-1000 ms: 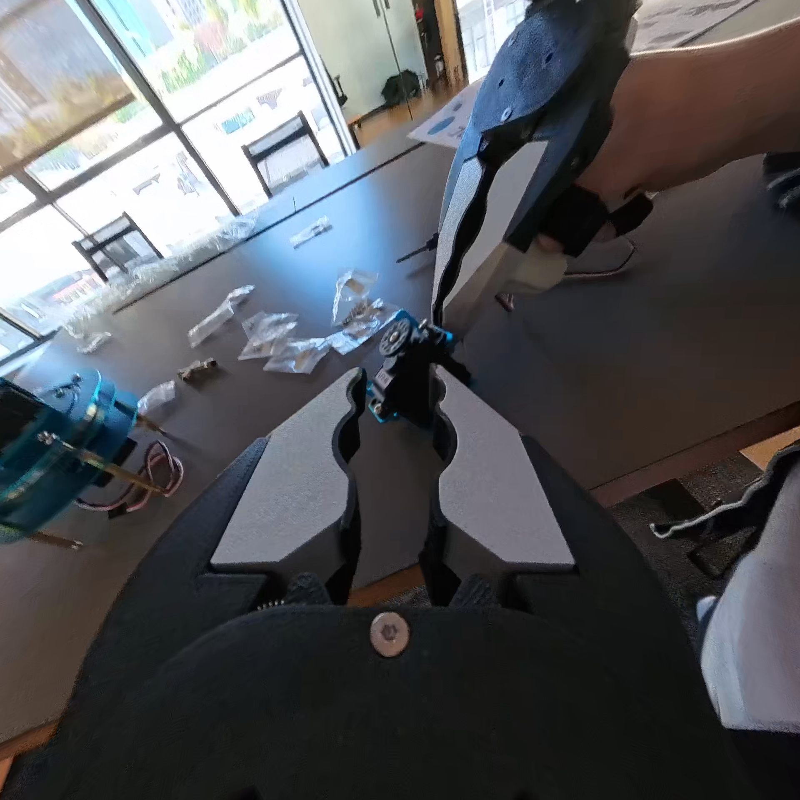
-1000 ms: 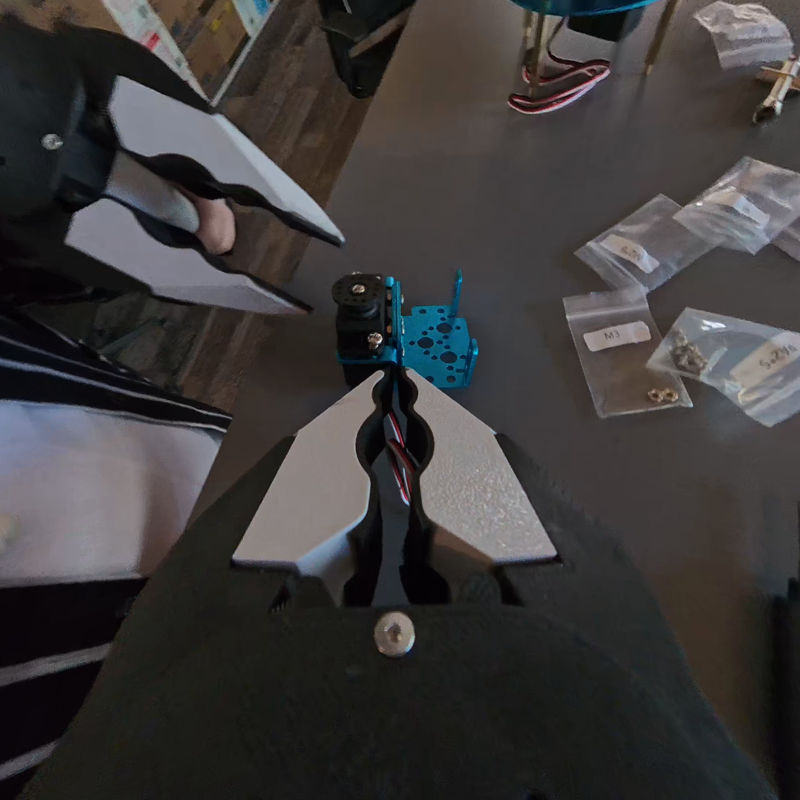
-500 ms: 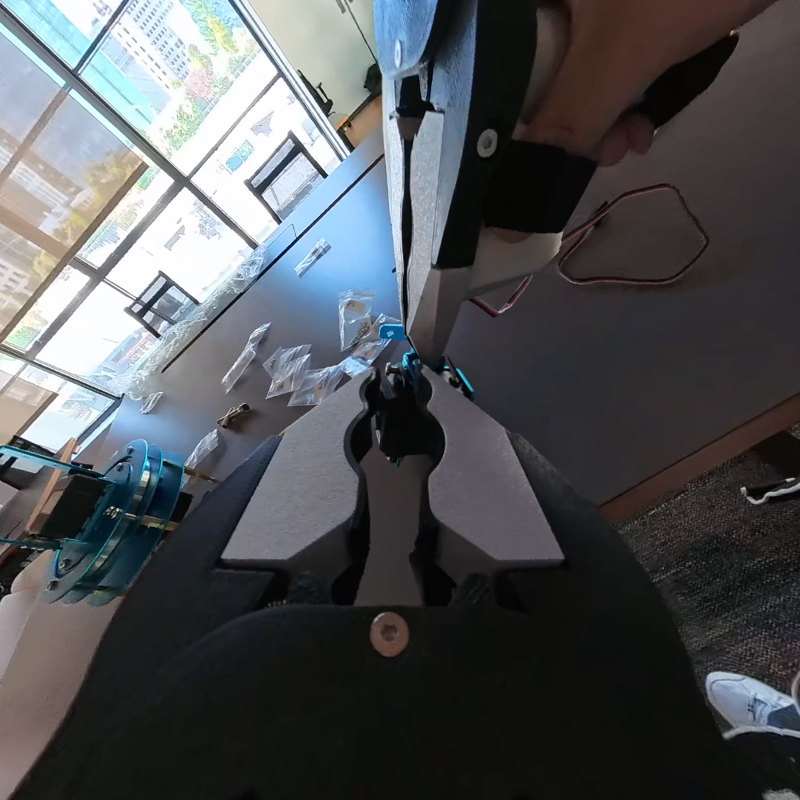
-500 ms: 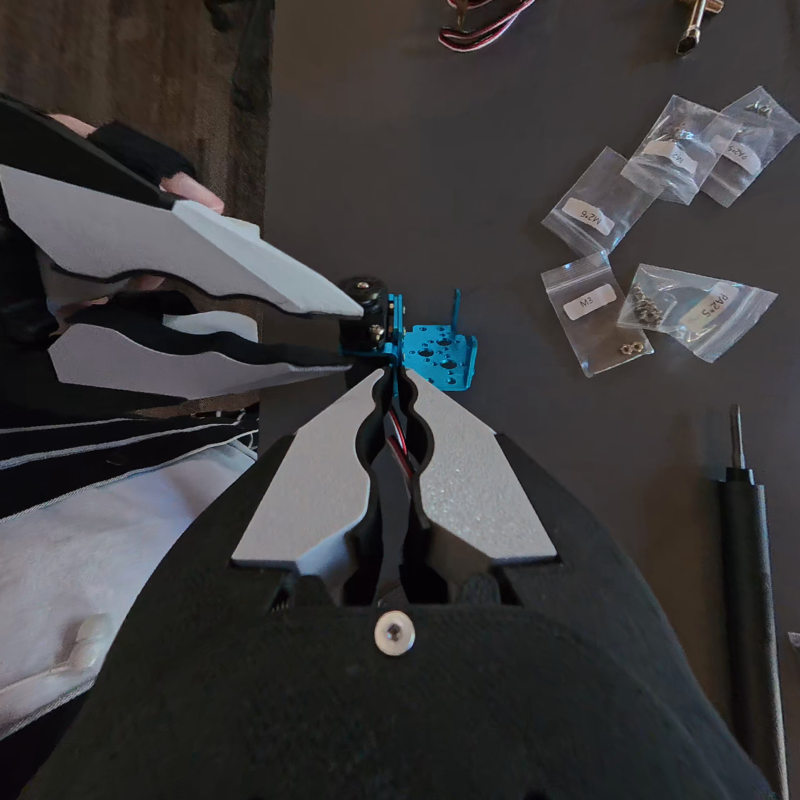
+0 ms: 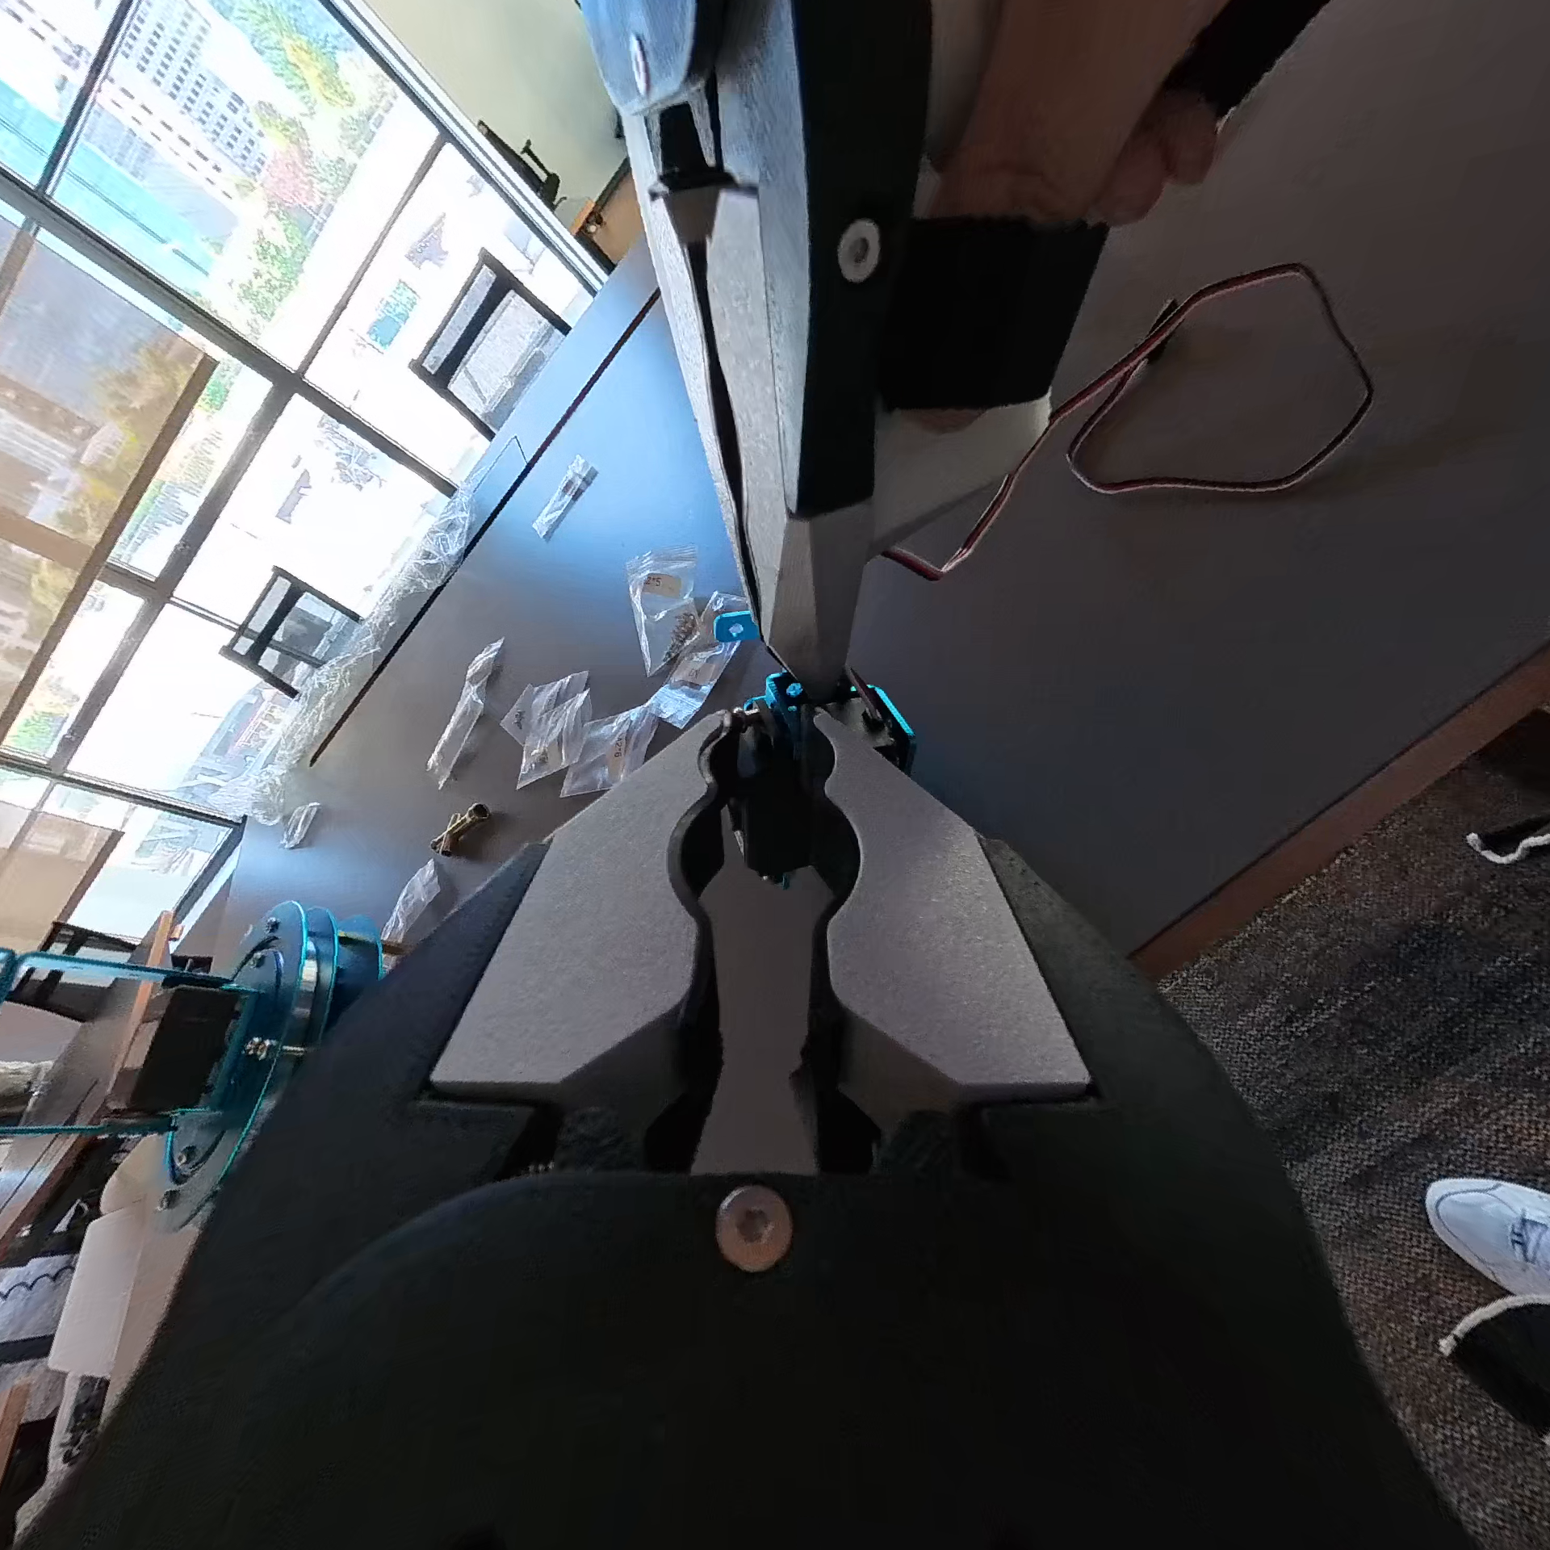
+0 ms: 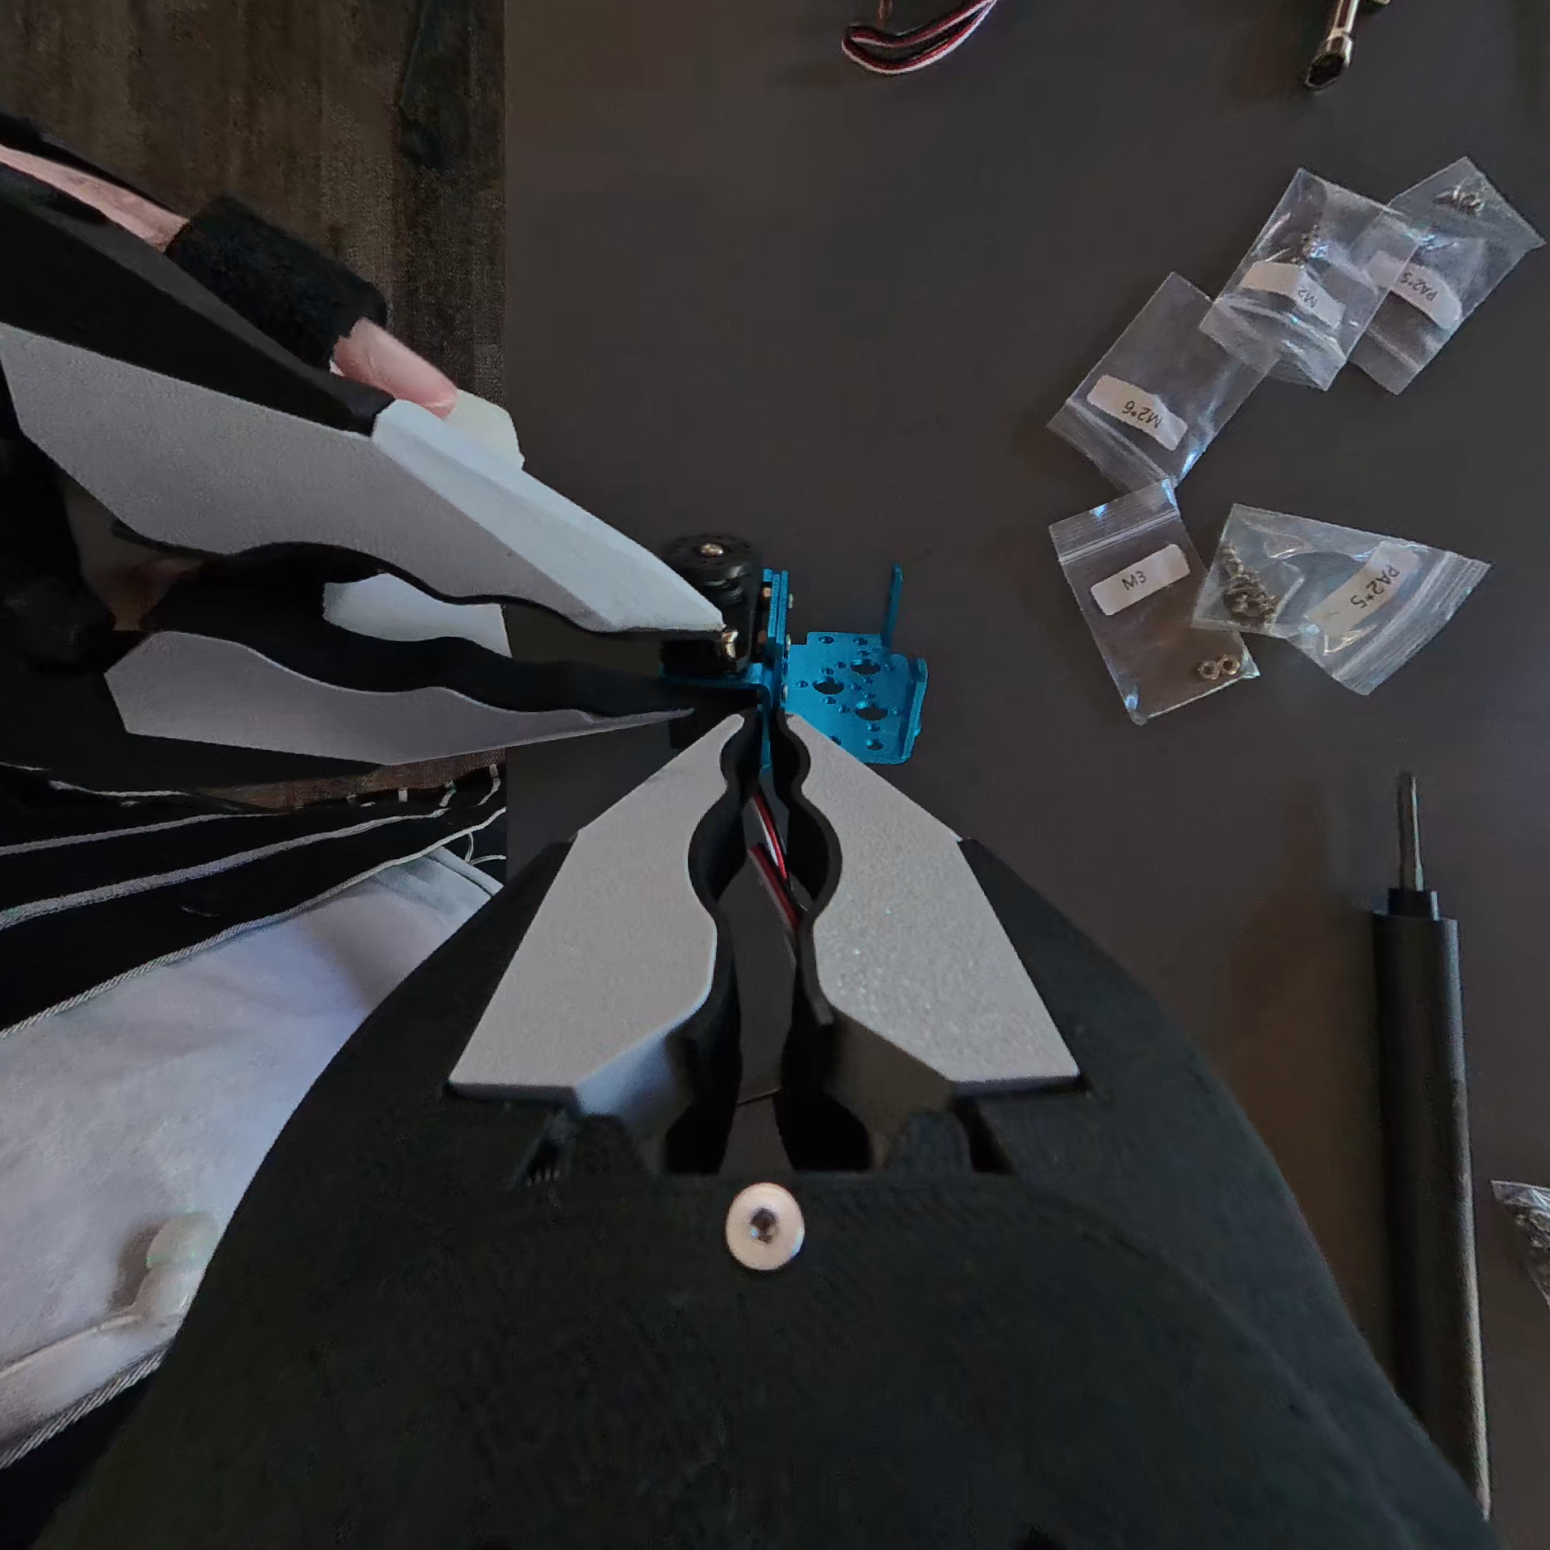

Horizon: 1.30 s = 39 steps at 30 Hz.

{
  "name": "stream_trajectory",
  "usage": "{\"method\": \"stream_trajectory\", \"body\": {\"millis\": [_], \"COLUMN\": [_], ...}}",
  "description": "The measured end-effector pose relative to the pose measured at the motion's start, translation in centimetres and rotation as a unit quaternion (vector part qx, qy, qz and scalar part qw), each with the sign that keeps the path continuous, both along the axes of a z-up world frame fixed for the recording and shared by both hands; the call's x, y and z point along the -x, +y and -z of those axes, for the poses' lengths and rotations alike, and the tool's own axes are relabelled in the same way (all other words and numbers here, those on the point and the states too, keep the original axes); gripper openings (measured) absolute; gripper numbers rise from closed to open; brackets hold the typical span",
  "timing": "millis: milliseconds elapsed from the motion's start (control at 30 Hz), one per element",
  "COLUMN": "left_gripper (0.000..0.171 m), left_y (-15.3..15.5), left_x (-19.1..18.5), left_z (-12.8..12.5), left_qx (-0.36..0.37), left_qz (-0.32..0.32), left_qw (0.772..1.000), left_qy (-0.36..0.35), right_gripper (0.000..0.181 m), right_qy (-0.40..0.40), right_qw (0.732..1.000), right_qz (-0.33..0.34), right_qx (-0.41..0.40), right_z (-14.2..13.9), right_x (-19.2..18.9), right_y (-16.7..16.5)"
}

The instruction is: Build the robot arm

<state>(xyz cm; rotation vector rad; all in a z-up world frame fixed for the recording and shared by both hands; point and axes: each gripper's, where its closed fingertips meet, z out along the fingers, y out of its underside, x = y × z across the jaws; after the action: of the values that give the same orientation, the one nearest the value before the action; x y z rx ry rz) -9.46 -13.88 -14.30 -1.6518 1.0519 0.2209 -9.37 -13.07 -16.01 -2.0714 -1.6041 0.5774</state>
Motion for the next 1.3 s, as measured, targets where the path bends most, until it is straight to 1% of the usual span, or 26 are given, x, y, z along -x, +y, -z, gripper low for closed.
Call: {"method": "stream_trajectory", "body": {"millis": [200, 267, 333, 433, 567, 700, 800, 867, 933, 1033, 1200, 1300], "left_gripper": [0.014, 0.012, 0.01, 0.01, 0.011, 0.012, 0.012, 0.012, 0.012, 0.01, 0.004, 0.004], "left_y": [-0.2, 0.0, 0.1, 0.0, 0.1, 0.5, 0.7, 0.6, 0.6, 0.5, 0.5, 0.5], "left_x": [-0.5, -0.2, 0.3, 0.5, 0.6, 0.7, 1.0, 1.1, 1.4, 1.7, 2.6, 2.5], "left_z": [0.1, 0.1, 0.1, 0.1, 0.0, 0.0, 0.0, 0.0, 0.0, 0.0, 0.1, 0.0], "left_qx": [0.016, 0.026, 0.028, 0.016, 0.036, 0.047, 0.075, 0.08, 0.068, 0.079, 0.056, 0.047], "left_qz": [0.009, 0.002, -0.01, -0.007, 0.007, 0.025, 0.027, 0.032, 0.039, 0.055, 0.064, 0.077], "left_qw": [1.0, 1.0, 1.0, 1.0, 0.999, 0.996, 0.99, 0.988, 0.989, 0.985, 0.99, 0.988], "left_qy": [-0.006, -0.012, -0.002, 0.019, -0.019, -0.067, -0.116, -0.126, -0.122, -0.143, -0.112, -0.124], "right_gripper": [0.001, 0.001, 0.001, 0.001, 0.001, 0.001, 0.001, 0.001, 0.001, 0.001, 0.003, 0.003], "right_qy": [-0.016, -0.014, -0.005, -0.01, -0.029, -0.043, -0.042, -0.041, -0.04, -0.047, -0.036, -0.047], "right_qw": [1.0, 1.0, 1.0, 1.0, 0.999, 0.998, 0.998, 0.997, 0.997, 0.992, 0.998, 0.998], "right_qz": [-0.001, 0.002, 0.007, 0.003, -0.017, -0.017, -0.021, -0.027, -0.032, -0.07, -0.047, -0.045], "right_qx": [-0.012, -0.012, -0.01, -0.013, -0.037, -0.047, -0.049, -0.052, -0.056, -0.092, -0.036, -0.027], "right_z": [0.2, 0.1, -0.1, -0.4, -0.4, -0.3, -0.3, -0.4, -0.4, -0.5, -0.6, -0.6], "right_x": [-0.3, -0.3, 0.0, 0.1, 0.3, 0.6, 0.8, 0.9, 1.1, 1.3, 2.1, 2.1], "right_y": [0.0, -0.1, -0.1, 0.0, 0.1, 0.4, 0.5, 0.4, 0.3, 0.2, -0.2, -0.1]}}
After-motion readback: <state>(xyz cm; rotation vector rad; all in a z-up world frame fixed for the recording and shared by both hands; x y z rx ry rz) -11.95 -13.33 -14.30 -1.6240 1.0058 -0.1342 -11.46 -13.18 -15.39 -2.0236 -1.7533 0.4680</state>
